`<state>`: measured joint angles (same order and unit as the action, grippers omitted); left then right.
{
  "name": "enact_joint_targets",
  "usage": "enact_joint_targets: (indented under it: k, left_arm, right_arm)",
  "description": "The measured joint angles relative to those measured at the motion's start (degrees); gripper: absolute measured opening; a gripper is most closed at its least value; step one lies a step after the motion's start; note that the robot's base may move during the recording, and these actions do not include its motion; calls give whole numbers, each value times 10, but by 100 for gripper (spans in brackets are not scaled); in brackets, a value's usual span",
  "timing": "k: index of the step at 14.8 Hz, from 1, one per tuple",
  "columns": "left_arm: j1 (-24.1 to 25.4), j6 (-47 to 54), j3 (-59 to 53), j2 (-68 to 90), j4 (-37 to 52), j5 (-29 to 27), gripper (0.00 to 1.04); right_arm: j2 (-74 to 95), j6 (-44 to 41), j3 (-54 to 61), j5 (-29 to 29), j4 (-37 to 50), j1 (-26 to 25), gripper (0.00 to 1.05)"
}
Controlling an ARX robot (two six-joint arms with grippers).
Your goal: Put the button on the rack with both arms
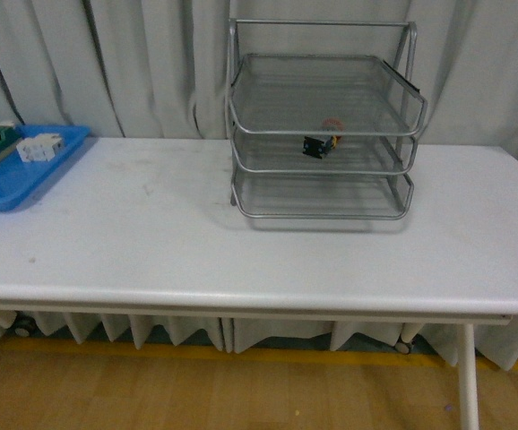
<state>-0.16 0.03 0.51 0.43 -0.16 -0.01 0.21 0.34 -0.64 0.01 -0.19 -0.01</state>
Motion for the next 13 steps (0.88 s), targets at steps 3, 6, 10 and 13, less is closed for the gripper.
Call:
enact_joint_targets:
  k: [3,6,10,13]
  left_arm:
    - [0,0,0,0,0,0,98]
    - [0,0,0,0,0,0,98]
    - [0,0,0,0,0,0,98]
    - [0,0,0,0,0,0,98]
  right_arm:
    - [0,-1,0,0,0,0,40]
    - [0,-1,0,0,0,0,76]
    - [0,-1,0,0,0,0,98]
    - [0,-1,0,0,0,0,98]
